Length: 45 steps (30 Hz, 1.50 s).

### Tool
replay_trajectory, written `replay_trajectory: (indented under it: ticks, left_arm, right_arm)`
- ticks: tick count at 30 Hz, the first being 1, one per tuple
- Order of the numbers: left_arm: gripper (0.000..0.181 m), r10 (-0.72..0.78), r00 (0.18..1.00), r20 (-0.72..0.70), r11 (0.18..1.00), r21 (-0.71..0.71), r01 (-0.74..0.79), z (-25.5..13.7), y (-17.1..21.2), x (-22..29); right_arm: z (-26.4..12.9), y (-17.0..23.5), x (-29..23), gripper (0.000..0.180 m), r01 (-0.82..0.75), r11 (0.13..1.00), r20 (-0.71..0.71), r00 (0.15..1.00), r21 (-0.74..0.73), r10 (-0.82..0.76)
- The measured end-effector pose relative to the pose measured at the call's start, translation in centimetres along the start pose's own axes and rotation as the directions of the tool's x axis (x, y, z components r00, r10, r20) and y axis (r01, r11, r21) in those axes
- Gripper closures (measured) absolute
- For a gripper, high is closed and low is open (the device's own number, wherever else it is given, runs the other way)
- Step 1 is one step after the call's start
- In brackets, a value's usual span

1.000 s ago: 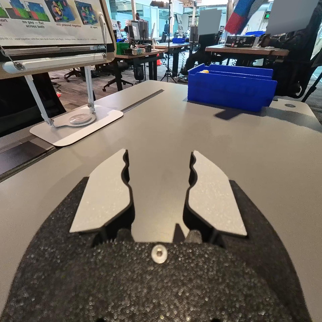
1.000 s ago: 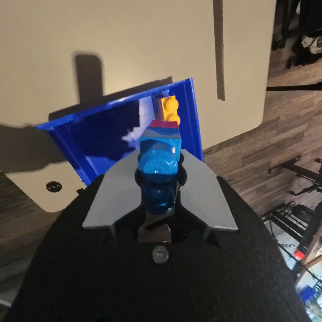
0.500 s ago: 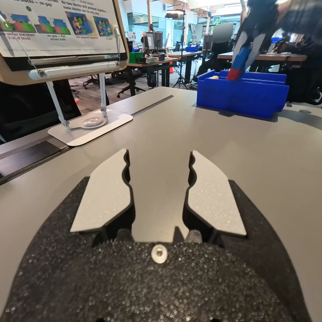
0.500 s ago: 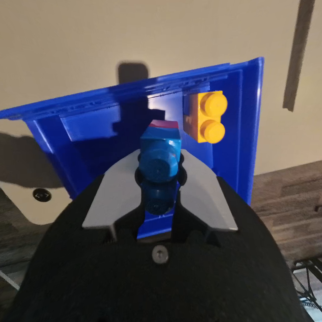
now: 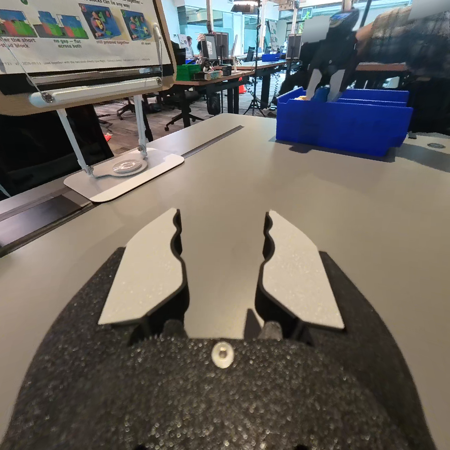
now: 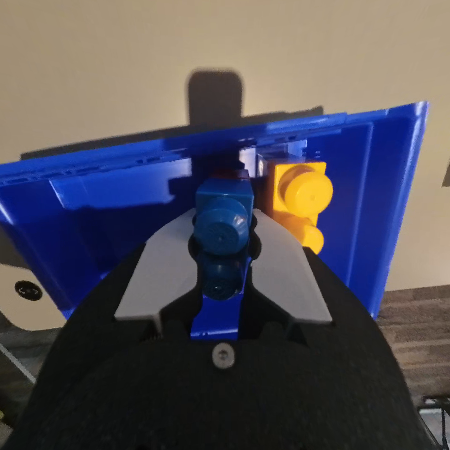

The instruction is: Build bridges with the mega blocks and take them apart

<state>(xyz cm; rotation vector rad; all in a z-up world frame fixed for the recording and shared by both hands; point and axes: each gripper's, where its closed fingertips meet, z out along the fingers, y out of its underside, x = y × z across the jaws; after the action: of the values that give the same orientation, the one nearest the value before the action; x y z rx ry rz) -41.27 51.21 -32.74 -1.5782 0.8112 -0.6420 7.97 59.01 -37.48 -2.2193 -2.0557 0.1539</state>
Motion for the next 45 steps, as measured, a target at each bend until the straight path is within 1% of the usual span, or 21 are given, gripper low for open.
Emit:
replay_trajectory:
  ticks: [8,12,16,29,34,36,38,41,42,44,45]
  left_arm:
    - [0.116,-0.002,1.000,-0.014,1.000,0.008,0.002,0.0,-0.3,0.4]
    - [0.116,0.006,1.000,-0.024,1.000,0.010,-0.005,-0.1,-0.5,0.7]
    - [0.116,0.007,1.000,-0.029,1.000,0.018,-0.007,-0.2,-0.7,0.9]
    - [0.116,0.013,0.999,-0.037,0.999,0.036,-0.012,-0.4,-1.4,1.3]
    - [0.116,0.014,0.999,-0.037,0.999,0.047,-0.012,-0.6,-1.7,1.4]
    - [0.115,0.016,0.999,-0.038,0.999,0.051,-0.014,-0.7,-1.8,1.5]
    - [0.115,0.018,0.999,-0.037,0.998,0.056,-0.016,-0.8,-1.9,1.5]
    - [0.115,0.017,0.999,-0.037,0.998,0.061,-0.015,-0.9,-2.1,1.5]
    - [0.115,0.017,0.999,-0.035,0.998,0.063,-0.015,-1.0,-2.1,1.5]
    - [0.115,0.013,0.999,-0.034,0.998,0.066,-0.011,-1.1,-2.2,1.4]
    - [0.115,0.009,0.999,-0.035,0.998,0.068,-0.007,-1.1,-2.2,1.4]
  right_arm:
    - [1.3,-0.9,0.9,0.143,0.018,0.999,-0.014,1.000,-0.032,-0.018]
    - [1.2,-1.5,1.1,0.137,0.027,0.999,-0.026,0.999,-0.032,-0.028]
    - [0.8,-1.1,0.8,0.131,0.032,0.997,-0.023,0.999,-0.064,-0.034]
    - [-2.7,-0.5,-0.4,0.126,0.007,0.996,-0.047,0.999,-0.090,-0.011]
    - [-5.0,-0.7,-0.1,0.124,-0.018,0.997,-0.103,0.995,-0.074,0.010]
    - [-6.5,-1.0,0.2,0.123,-0.035,0.998,-0.148,0.989,-0.042,0.028]
    - [-8.7,-1.8,0.7,0.123,-0.050,0.998,-0.212,0.976,0.026,0.055]
    - [-12.8,-4.0,1.5,0.122,-0.066,0.980,-0.327,0.937,0.190,0.126]
    - [-14.2,-5.1,1.4,0.118,-0.062,0.964,-0.358,0.921,0.257,0.154]
    - [-16.8,-7.5,1.1,0.116,-0.038,0.925,-0.418,0.884,0.378,0.207]
    - [-17.8,-8.8,0.7,0.110,-0.015,0.902,-0.440,0.870,0.430,0.224]
